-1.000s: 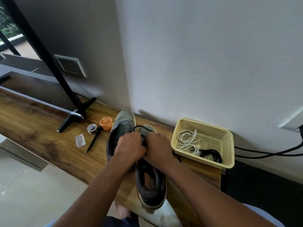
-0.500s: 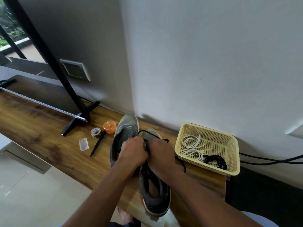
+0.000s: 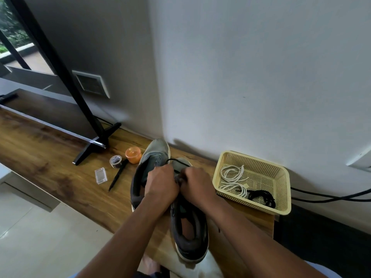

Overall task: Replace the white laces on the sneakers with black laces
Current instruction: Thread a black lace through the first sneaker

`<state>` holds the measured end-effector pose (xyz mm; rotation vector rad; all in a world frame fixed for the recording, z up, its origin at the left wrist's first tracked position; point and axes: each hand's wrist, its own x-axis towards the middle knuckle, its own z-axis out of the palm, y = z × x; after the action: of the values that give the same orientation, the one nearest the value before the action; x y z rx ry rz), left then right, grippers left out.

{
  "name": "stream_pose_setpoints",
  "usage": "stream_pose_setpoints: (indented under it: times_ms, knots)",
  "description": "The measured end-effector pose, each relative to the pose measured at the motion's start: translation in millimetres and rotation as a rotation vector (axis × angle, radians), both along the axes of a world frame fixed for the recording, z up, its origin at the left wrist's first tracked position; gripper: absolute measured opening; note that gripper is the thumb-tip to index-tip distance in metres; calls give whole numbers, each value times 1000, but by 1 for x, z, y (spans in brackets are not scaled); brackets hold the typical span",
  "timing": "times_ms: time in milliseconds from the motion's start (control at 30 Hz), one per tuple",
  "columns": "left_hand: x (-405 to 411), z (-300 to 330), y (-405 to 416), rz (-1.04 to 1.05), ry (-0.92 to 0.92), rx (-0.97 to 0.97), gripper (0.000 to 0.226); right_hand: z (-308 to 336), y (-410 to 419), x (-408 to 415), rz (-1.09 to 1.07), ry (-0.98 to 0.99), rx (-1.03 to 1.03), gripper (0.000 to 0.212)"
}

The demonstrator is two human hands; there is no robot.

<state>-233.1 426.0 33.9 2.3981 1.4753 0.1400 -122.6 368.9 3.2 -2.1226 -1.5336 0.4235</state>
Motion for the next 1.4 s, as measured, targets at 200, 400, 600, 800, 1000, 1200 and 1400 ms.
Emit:
stream_pose_setpoints:
  times_ms: [200, 400, 600, 800, 1000, 1200, 1400]
  knots:
    - [-4, 8, 2, -38, -154, -29, 10, 17, 1, 10, 40, 136, -12, 19]
    - [-17, 21, 0, -21, -259, 101, 17, 20, -5, -1, 47, -95, -33, 31]
    - [-19, 43, 7, 126, -729, -210, 26, 10, -10, -2, -5, -164, -31, 37]
    - [-31, 58, 18, 282, -1038, -351, 34, 11, -13, -2, -41, -168, -48, 39]
    - [-48, 71, 12, 30, -242, 187, 12, 16, -14, -4, -74, -142, -126, 37]
    - [-43, 63, 3, 6, 206, -43, 46, 18, -15, -4, -101, -107, -126, 34]
    - [-44, 77, 12, 141, -655, -97, 40, 16, -13, -6, -85, -122, -161, 36]
